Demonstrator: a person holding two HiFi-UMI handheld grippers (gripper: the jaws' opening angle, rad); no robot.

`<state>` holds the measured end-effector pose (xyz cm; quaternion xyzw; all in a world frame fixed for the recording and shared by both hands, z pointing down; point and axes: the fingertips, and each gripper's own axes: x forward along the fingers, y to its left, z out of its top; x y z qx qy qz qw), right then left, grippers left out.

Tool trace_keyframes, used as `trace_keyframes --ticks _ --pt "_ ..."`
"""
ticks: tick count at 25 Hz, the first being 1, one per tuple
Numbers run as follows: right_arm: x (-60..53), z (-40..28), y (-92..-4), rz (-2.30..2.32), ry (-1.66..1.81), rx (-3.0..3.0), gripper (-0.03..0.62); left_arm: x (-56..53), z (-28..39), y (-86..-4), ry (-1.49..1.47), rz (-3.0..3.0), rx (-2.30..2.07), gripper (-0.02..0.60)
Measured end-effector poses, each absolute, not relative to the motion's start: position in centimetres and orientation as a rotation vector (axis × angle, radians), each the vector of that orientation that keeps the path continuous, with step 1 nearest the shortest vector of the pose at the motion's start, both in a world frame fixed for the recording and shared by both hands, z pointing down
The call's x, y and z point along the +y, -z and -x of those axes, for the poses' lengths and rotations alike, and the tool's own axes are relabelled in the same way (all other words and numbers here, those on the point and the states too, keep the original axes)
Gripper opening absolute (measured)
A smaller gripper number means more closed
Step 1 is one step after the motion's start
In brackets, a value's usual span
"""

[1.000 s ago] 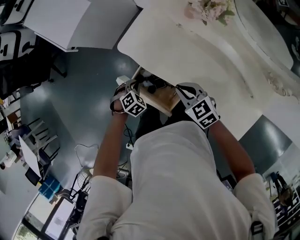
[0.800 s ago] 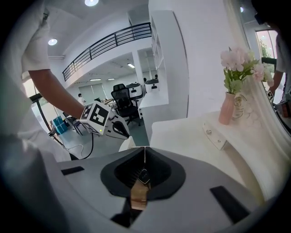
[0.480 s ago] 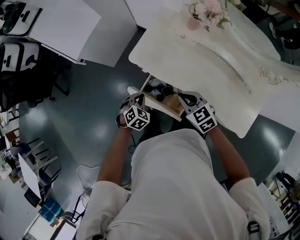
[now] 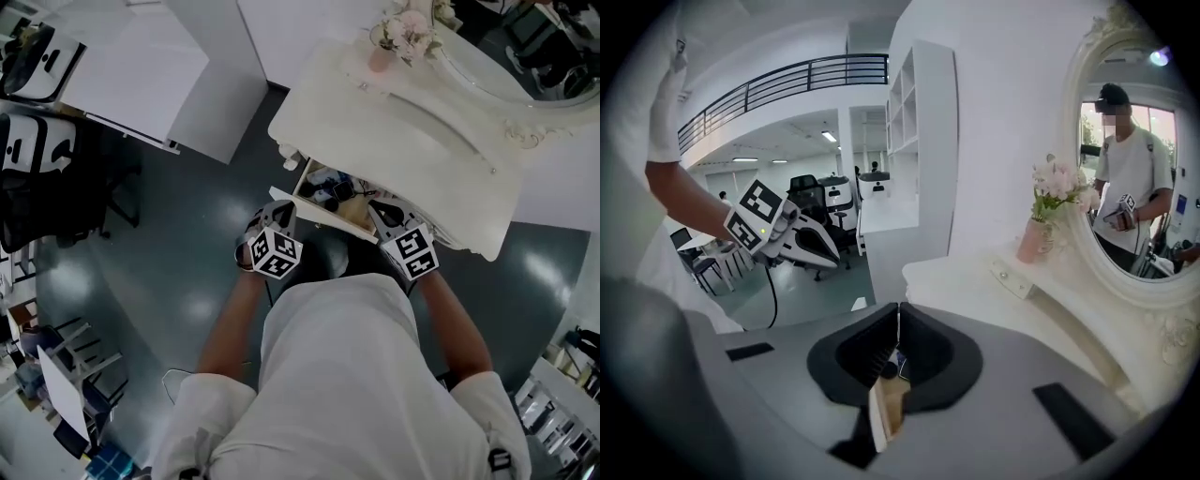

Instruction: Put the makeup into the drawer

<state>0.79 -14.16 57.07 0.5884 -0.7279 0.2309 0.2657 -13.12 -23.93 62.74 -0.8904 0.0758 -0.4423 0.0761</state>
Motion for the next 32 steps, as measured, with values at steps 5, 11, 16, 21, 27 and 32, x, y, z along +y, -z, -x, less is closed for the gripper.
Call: trace_keyframes --ticks 5,11,16,21,27,32 --pt "-12.8 -0.1 -55.1 -1.680 -0.621 -1.902 0.031 -23.7 14.5 -60.3 1.238 2.706 0.214 0.017" --pt "-11.2 -1.3 -52.8 -1.820 -0.625 -1.885 0.031 -22.6 14.7 -57.1 1.138 2.787 0.258 0.017" --pt "-10.3 -3.3 -51.3 -1.867 -0.592 -1.909 0.031 -22.4 14.0 -55.0 1.068 2.905 0.393 0.017" --pt "-9.3 -4.8 -50.0 -1.846 -0.550 -1.952 0.031 -22.7 14.1 -54.0 0.995 3.029 0.591 0.017" --pt "-8.1 -6.4 -48.7 -1.847 -0.518 -2.002 0.030 -22.3 14.5 -51.0 0.879 3.075 0.761 0.017" --pt "-7.6 -7.3 -47.7 -1.870 -0.501 -2.010 0.029 -22.3 14.9 -48.7 0.778 3.119 0.820 0.017"
